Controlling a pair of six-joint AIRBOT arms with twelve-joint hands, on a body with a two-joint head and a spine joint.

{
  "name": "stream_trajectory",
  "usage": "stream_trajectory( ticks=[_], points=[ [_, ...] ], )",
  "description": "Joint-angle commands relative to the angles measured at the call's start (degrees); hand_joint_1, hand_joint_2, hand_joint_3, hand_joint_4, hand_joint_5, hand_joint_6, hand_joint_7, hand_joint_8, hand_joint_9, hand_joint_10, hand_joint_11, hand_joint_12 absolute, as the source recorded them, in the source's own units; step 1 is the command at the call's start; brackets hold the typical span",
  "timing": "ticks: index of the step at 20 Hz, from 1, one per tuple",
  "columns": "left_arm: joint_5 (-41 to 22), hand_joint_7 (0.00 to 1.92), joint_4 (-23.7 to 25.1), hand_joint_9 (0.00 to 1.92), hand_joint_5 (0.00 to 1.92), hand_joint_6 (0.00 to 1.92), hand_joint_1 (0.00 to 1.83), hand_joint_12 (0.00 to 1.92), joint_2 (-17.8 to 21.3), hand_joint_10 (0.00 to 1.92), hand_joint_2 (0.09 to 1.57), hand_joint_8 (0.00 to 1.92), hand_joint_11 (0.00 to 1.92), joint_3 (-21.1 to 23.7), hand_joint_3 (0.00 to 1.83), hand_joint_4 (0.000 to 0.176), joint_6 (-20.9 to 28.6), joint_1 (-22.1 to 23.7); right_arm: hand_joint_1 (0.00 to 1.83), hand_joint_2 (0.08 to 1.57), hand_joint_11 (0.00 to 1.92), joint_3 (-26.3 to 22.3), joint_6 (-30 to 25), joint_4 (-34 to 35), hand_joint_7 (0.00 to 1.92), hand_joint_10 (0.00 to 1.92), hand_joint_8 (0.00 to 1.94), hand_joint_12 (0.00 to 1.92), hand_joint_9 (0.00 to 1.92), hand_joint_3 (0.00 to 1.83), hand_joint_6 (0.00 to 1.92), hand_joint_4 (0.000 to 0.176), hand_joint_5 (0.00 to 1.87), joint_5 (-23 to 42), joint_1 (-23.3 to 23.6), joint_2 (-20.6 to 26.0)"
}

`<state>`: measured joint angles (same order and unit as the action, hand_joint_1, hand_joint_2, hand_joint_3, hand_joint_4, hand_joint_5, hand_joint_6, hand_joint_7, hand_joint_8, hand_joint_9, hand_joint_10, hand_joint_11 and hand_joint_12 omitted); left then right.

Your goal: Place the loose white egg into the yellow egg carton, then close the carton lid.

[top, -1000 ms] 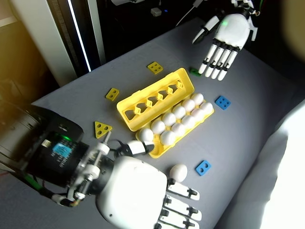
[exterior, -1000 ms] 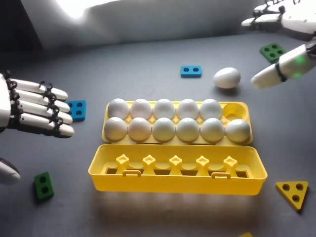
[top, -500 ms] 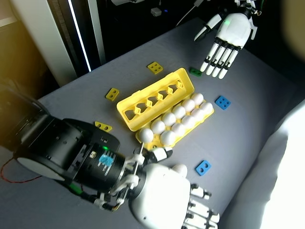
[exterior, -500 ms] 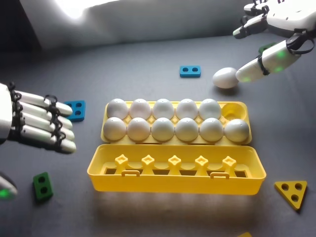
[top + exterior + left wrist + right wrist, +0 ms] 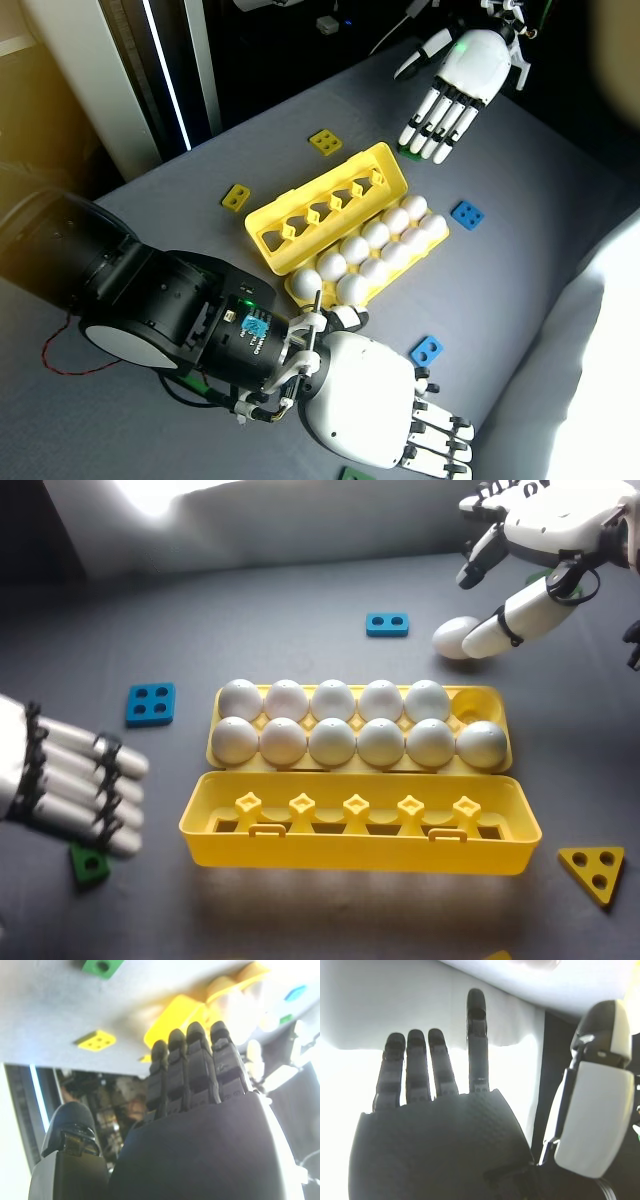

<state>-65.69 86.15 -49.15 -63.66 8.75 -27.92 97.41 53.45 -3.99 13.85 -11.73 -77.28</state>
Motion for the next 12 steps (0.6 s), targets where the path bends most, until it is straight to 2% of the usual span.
stream_trajectory(
  ticks=[1, 4, 12],
  points=[
    [-2.8, 0.25, -3.4, 0.19, 0.24, 0.01, 0.00, 0.04, 0.5, 0.01, 1.17, 0.01, 0.07, -1.0, 0.00, 0.000, 0.6, -0.2, 0.46, 0.76, 0.00, 0.7, -0.3, 0.0, 0.00, 0.00, 0.00, 0.00, 0.00, 0.00, 0.04, 0.176, 0.75, 6.4, 0.1, 0.3],
    [-4.5, 0.25, -3.4, 0.20, 0.23, 0.00, 0.00, 0.04, 0.2, 0.01, 1.17, 0.01, 0.06, -2.2, 0.00, 0.000, 3.1, -0.7, 0.44, 0.76, 0.00, 1.6, -0.3, -0.5, 0.00, 0.00, 0.00, 0.00, 0.00, 0.00, 0.03, 0.176, 0.77, 7.0, -0.5, -0.4],
    [-5.5, 0.25, -3.4, 0.20, 0.23, 0.00, 0.00, 0.04, -0.6, 0.00, 1.18, 0.00, 0.05, -1.0, 0.00, 0.000, 3.9, -0.9, 0.41, 0.76, 0.00, 3.3, -0.3, -1.7, 0.00, 0.00, 0.00, 0.00, 0.00, 0.00, 0.02, 0.176, 0.79, 8.4, -2.2, -1.7]
  ],
)
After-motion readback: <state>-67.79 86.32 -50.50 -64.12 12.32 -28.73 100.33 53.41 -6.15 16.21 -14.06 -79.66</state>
